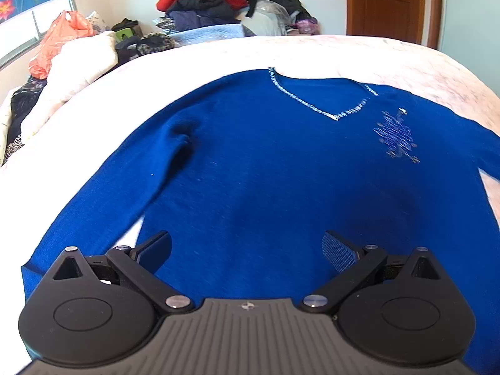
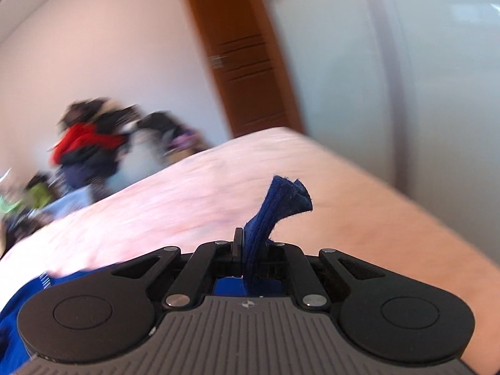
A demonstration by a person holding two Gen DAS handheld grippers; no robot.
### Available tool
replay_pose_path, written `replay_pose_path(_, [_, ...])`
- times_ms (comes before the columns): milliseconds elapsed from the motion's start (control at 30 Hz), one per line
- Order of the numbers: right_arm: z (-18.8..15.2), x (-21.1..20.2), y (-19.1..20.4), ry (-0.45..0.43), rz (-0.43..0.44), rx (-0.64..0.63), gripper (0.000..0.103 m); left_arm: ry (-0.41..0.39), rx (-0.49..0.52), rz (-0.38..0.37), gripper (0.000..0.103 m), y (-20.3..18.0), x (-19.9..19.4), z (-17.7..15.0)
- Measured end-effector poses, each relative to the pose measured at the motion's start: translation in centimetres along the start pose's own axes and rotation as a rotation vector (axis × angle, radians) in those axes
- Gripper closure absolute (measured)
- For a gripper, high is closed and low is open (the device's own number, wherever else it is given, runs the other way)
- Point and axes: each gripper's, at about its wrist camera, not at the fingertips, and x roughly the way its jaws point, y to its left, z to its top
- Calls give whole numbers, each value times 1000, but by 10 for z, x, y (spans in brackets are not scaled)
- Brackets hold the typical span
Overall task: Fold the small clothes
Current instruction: 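Carry the held sleeve across the sweater body with the right tool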
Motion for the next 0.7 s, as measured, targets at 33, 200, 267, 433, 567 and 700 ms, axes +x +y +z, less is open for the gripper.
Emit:
replay_pose_path(33, [-1, 7, 18, 10, 25, -19, 93, -1, -5, -1, 0, 4, 2, 2])
replay_pose_path(200, [-10, 29, 97, 65, 121, -94, 93, -12, -9, 42, 0, 13, 12, 7])
replay_pose_path(267, [-19, 34, 123, 83, 144, -132, 93, -17, -4, 74, 0, 13, 16, 8])
replay_pose_path(433, [-35, 59, 174, 161, 210, -198, 93, -17, -6, 103, 0, 21, 25, 9])
replay_pose_path(567, [-57, 63, 215, 202, 256, -263, 93, -6, -12, 115, 0, 27, 31, 7])
replay_pose_path(700, [-67, 76, 245, 236, 291, -305, 93, 16, -20, 123, 0, 32, 37, 5])
